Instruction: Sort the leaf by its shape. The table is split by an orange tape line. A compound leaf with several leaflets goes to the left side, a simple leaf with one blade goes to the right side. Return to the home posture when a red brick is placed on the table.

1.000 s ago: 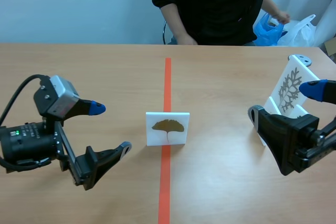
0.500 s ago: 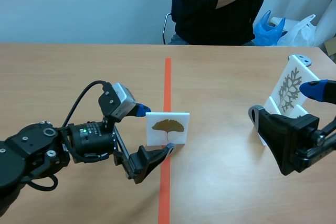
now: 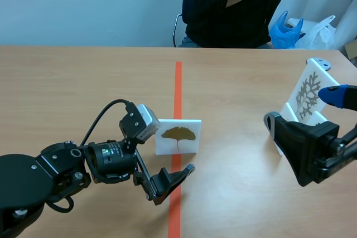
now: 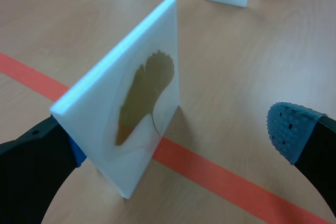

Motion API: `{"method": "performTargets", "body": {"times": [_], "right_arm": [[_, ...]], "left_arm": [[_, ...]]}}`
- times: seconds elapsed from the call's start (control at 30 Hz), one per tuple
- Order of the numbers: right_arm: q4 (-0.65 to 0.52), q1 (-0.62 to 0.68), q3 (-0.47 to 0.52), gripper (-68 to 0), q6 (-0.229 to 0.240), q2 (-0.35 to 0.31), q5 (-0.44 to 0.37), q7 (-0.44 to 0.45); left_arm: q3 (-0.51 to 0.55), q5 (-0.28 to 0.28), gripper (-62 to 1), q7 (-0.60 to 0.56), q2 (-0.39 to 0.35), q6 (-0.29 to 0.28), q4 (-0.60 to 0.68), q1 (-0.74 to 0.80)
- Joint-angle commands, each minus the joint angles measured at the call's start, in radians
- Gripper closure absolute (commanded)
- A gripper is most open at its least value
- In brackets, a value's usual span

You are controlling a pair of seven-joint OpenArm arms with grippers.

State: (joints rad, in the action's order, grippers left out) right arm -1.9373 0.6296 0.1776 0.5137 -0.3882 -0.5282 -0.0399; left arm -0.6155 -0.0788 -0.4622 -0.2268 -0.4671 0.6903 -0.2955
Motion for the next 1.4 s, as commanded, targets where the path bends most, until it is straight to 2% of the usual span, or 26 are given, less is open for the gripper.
{"method": "performTargets", "body": {"times": [0.0, 0.17, 0.23, 0.5, 0.57, 0.7, 0.83, 0.93, 1.27, 1.37], "right_arm": [[-0.007, -0.012, 0.011, -67.9, 0.000, 0.000, -0.011, 0.012], [-0.007, -0.012, 0.011, -67.9, 0.000, 0.000, -0.011, 0.012], [-0.007, -0.012, 0.011, -67.9, 0.000, 0.000, -0.011, 0.012], [-0.007, -0.012, 0.011, -67.9, 0.000, 0.000, -0.013, 0.012], [-0.007, -0.012, 0.011, -67.9, 0.000, 0.000, -0.015, 0.012], [-0.007, -0.012, 0.011, -67.9, 0.000, 0.000, -0.015, 0.012], [-0.007, -0.012, 0.011, -67.9, 0.000, 0.000, -0.015, 0.012], [-0.007, -0.012, 0.011, -67.9, 0.000, 0.000, -0.015, 0.012], [-0.007, -0.012, 0.011, -67.9, 0.000, 0.000, -0.015, 0.012], [-0.007, -0.012, 0.011, -67.9, 0.000, 0.000, -0.015, 0.012]], "left_arm": [[0.000, 0.010, -62.3, -0.020, 0.005, 0.002, 0.023, -0.006], [-0.003, 0.010, -61.7, -0.019, 0.013, 0.010, 0.023, -0.006], [-0.003, 0.010, -57.8, -0.018, 0.018, 0.016, 0.023, -0.006], [-0.003, 0.011, -55.0, 0.009, 0.052, 0.109, -0.008, -0.007], [-0.003, 0.011, -49.8, 0.008, 0.060, 0.120, -0.024, -0.007], [-0.003, 0.021, -34.2, 0.006, 0.068, 0.156, -0.038, -0.007], [-0.003, 0.077, -20.8, 0.010, 0.072, 0.196, -0.038, -0.011], [-0.003, 0.098, -10.3, 0.010, 0.071, 0.196, -0.040, -0.019], [-0.003, 0.102, -6.7, 0.008, 0.056, 0.193, -0.029, -0.021], [-0.001, 0.170, -6.7, 0.024, 0.032, 0.186, 0.013, -0.018]]}}
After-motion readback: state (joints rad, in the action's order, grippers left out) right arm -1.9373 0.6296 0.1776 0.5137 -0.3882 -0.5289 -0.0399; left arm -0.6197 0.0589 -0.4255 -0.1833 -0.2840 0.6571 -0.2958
